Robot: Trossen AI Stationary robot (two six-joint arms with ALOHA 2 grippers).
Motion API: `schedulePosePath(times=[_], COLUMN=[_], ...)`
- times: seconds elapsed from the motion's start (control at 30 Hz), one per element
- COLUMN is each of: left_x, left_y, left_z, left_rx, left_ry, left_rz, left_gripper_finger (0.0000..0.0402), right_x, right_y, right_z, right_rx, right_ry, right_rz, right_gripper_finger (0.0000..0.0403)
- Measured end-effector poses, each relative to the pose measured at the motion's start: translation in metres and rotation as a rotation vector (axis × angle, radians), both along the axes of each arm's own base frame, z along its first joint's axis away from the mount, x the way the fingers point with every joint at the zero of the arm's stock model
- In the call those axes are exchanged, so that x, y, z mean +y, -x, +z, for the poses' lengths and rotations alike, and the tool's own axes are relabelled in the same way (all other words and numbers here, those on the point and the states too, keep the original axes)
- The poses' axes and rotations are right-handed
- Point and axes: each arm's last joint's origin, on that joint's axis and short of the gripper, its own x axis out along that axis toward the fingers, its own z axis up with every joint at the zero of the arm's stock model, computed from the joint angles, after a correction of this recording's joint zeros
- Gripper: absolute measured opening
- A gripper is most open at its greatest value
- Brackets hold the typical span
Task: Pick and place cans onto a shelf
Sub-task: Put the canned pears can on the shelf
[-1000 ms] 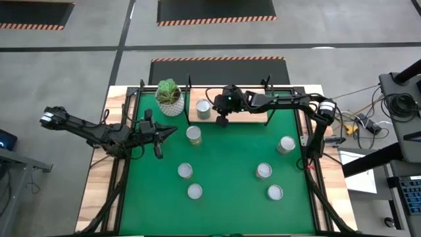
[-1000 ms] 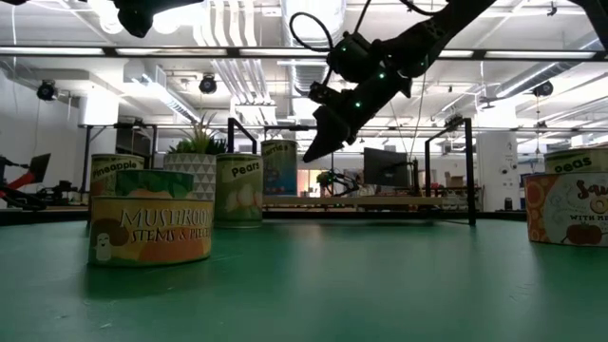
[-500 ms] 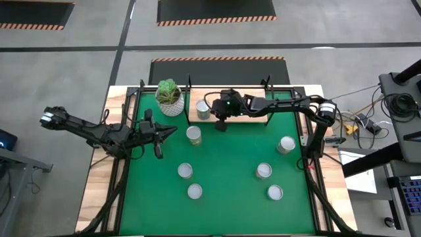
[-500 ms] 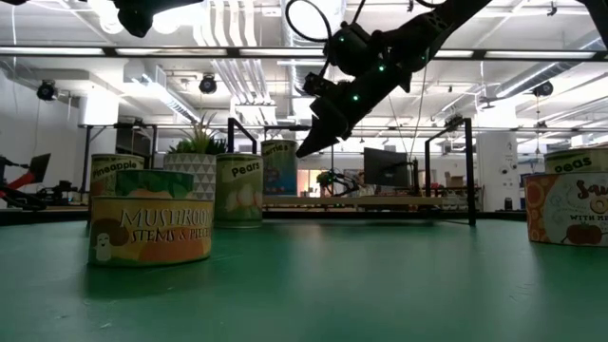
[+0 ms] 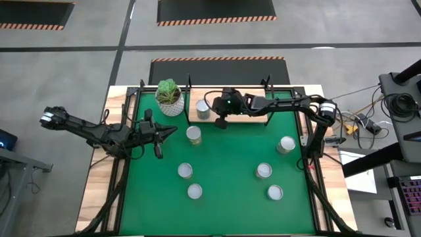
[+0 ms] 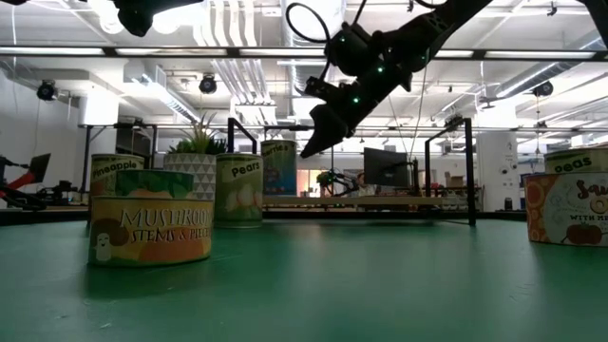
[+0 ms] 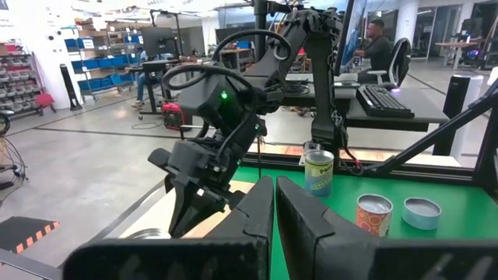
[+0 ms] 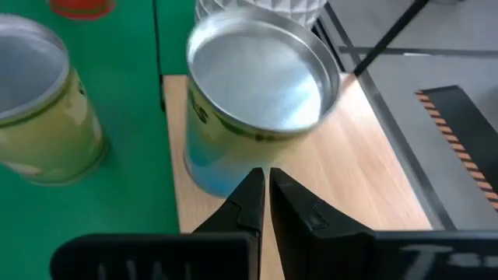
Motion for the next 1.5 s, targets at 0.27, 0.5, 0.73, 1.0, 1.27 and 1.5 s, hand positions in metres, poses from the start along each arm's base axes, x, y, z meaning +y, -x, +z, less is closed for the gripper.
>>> schedulePosePath(times=[0.27,0.5,0.73,1.0,1.27,1.5], left_x=[0.000,0.000,0.000,0.000,0.000,-0.002], left_y=[0.000,0.000,0.000,0.000,0.001,-0.002], left_z=[0.001,0.002,0.002,0.002,-0.022,-0.039], left_rx=[-0.007,-0.020,-0.019,-0.013,0.213,0.446], left_ry=[0.001,-0.001,-0.005,-0.007,0.030,0.137], left_rz=[0.000,0.000,0.000,0.000,-0.006,0.008], left_gripper_finger=[0.0000,0.0000,0.0000,0.0000,0.0000,0.0000], right_x=[-0.002,-0.003,-0.003,0.017,0.079,0.107], right_y=[-0.004,-0.007,-0.008,0.003,0.018,0.019], right_z=[0.007,0.012,0.014,0.044,0.061,0.019], right_rx=[-0.081,-0.140,-0.170,-0.210,-0.132,-0.054], right_ry=[0.029,0.049,0.044,0.020,-0.034,-0.111], right_rz=[-0.001,-0.001,-0.009,0.011,0.152,0.187], right_gripper_finger=[0.0013,0.0013,0.0013,0.0013,0.0013,0.0013])
